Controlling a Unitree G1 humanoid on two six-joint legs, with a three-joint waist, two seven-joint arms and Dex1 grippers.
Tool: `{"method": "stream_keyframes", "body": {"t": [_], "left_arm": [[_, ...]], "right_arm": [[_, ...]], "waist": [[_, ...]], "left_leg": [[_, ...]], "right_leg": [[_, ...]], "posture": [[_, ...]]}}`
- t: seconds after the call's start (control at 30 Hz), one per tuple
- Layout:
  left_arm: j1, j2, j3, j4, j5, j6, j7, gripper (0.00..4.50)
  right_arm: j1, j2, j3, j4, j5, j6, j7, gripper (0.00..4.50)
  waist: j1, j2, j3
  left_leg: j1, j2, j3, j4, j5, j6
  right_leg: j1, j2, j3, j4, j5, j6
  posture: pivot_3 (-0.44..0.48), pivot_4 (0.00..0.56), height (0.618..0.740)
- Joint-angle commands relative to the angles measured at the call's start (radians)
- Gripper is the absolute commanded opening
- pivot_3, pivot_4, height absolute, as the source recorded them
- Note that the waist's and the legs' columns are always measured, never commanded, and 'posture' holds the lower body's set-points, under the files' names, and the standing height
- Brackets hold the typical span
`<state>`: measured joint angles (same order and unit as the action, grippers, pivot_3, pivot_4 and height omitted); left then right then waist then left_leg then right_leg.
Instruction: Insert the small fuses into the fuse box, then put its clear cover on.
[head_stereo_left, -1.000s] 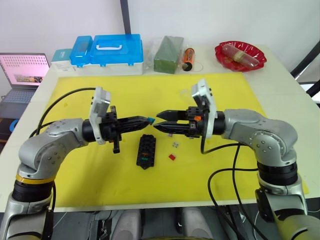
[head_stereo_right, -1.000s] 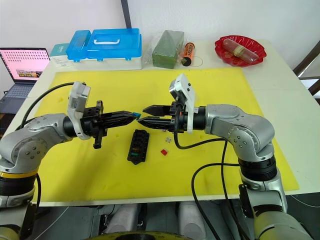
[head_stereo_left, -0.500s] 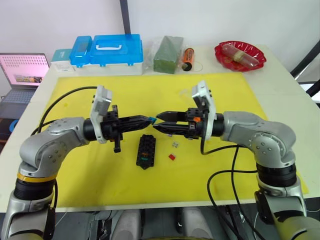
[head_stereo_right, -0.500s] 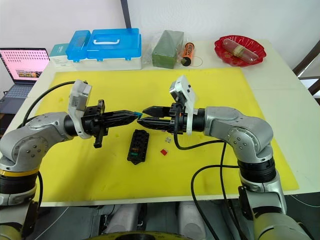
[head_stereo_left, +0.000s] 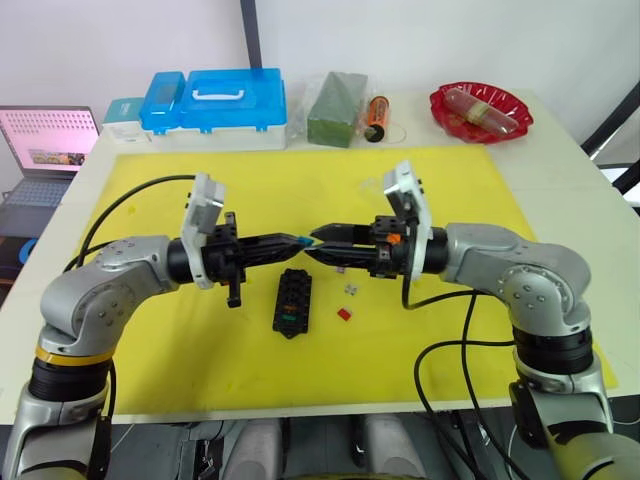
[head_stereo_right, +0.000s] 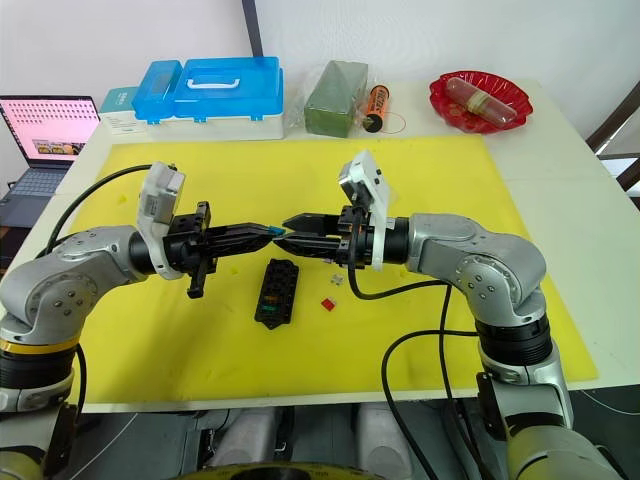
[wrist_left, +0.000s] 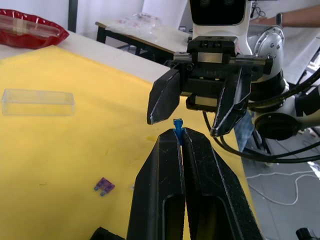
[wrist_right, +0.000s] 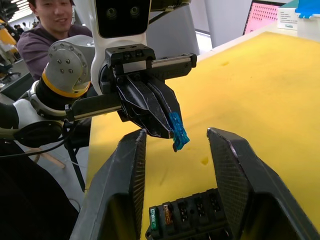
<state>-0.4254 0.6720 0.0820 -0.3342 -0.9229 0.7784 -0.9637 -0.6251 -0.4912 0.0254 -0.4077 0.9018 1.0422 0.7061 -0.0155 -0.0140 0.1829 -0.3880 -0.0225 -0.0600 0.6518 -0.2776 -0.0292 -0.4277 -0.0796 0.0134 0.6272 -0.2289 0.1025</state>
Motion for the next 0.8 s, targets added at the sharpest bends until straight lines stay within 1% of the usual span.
{"method": "stream_keyframes", "body": {"t": [0.03,0.1,0.13,0.47,0.57,0.63,0.77,0.8], "left_arm": [[-0.006,0.004,0.011,-0.016,-0.002,-0.007,-0.010,0.00],[-0.006,0.002,0.010,-0.017,-0.002,-0.007,-0.009,0.00],[-0.006,0.002,0.010,-0.017,-0.002,-0.007,-0.008,0.00],[0.022,0.016,-0.002,-0.020,0.038,-0.013,-0.020,0.00],[0.041,0.039,0.003,-0.023,0.063,-0.026,-0.031,0.71],[0.071,0.066,0.020,-0.037,0.081,-0.046,-0.049,1.44],[0.178,0.138,0.040,-0.071,0.165,-0.144,-0.108,2.88],[0.226,0.159,0.043,-0.076,0.203,-0.192,-0.132,3.22]], "right_arm": [[-0.001,0.005,-0.024,-0.021,0.022,-0.016,-0.005,0.89],[0.000,0.004,-0.021,-0.025,0.026,-0.016,-0.006,0.20],[0.001,0.003,-0.020,-0.026,0.027,-0.016,-0.007,0.01],[-0.009,-0.007,-0.018,-0.029,0.040,-0.014,0.002,0.01],[-0.024,-0.020,-0.006,-0.034,0.032,-0.015,0.015,0.00],[-0.040,-0.037,0.018,-0.040,0.013,-0.018,0.032,0.00],[-0.082,-0.070,0.110,-0.035,-0.072,-0.029,0.045,0.00],[-0.091,-0.069,0.131,-0.030,-0.090,-0.035,0.048,0.00]], "waist": [[0.000,0.000,0.000],[0.000,0.000,0.000],[0.000,0.000,0.000],[0.000,0.000,0.000],[-0.002,0.000,0.000],[-0.003,0.000,0.000],[-0.004,0.000,0.000],[-0.003,0.000,0.000]], "left_leg": [[0.000,0.000,0.000,0.000,0.000,0.000],[0.000,0.000,0.000,0.000,0.000,0.000],[0.000,0.000,0.000,0.000,0.000,0.000],[0.000,0.000,0.000,0.000,0.000,0.000],[0.000,0.000,0.000,0.000,0.000,0.000],[0.000,0.000,0.000,0.000,0.000,0.000],[0.001,0.001,0.000,-0.001,0.000,0.000],[0.001,0.001,0.000,-0.001,0.000,0.000]], "right_leg": [[0.000,0.000,0.000,0.000,0.000,0.000],[0.000,0.000,0.000,0.000,0.000,0.000],[0.000,0.000,0.000,0.000,0.000,0.000],[0.000,0.000,0.000,0.000,0.000,0.000],[0.000,0.000,0.000,0.000,0.000,0.000],[0.000,0.000,0.000,0.000,0.000,0.000],[0.000,0.000,0.000,0.000,0.000,0.000],[0.000,0.000,0.000,0.000,0.000,0.000]], "posture": [[0.000,0.150,0.740],[0.000,0.150,0.740],[0.000,0.150,0.740],[0.000,0.150,0.740],[0.000,0.150,0.740],[0.000,0.150,0.740],[0.000,0.150,0.740],[0.000,0.150,0.740]]}}
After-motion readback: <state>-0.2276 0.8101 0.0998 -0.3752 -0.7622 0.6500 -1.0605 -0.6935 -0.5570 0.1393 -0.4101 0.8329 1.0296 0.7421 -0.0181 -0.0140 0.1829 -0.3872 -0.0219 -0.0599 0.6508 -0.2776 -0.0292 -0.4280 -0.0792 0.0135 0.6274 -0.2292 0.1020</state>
